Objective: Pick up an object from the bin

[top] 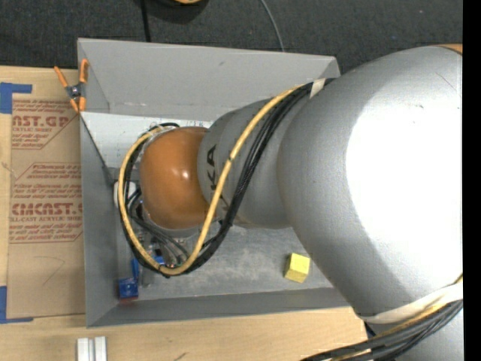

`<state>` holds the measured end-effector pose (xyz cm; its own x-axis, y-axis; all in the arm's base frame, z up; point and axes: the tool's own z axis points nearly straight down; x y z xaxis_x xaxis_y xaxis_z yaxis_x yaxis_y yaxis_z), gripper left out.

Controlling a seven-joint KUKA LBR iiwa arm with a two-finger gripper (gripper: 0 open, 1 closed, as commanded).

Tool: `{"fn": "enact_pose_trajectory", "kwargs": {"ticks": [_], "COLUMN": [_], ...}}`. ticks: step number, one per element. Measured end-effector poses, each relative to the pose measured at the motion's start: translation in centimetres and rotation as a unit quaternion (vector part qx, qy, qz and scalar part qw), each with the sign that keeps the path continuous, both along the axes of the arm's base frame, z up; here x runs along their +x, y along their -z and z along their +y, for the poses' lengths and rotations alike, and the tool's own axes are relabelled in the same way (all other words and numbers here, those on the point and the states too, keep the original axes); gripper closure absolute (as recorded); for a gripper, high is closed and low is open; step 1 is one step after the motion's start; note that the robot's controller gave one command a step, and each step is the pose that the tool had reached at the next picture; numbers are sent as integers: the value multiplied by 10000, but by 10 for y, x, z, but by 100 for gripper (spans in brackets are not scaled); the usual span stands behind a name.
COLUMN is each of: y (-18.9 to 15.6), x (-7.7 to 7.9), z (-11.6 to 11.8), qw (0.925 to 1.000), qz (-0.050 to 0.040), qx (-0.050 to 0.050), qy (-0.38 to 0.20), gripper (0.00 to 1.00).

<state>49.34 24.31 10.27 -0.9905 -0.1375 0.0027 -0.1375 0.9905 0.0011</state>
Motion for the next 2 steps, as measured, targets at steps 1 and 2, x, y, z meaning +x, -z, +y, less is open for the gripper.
{"fn": "enact_pose_trajectory", "kwargs": {"ticks": [1, 2], "y": [-10, -18], "x": [0, 1], "z": [0, 0], "qw": [10000, 10000], "qz": [-4, -13], "qx": [2, 8], "qy": [0, -1], "gripper": [100, 100]}}
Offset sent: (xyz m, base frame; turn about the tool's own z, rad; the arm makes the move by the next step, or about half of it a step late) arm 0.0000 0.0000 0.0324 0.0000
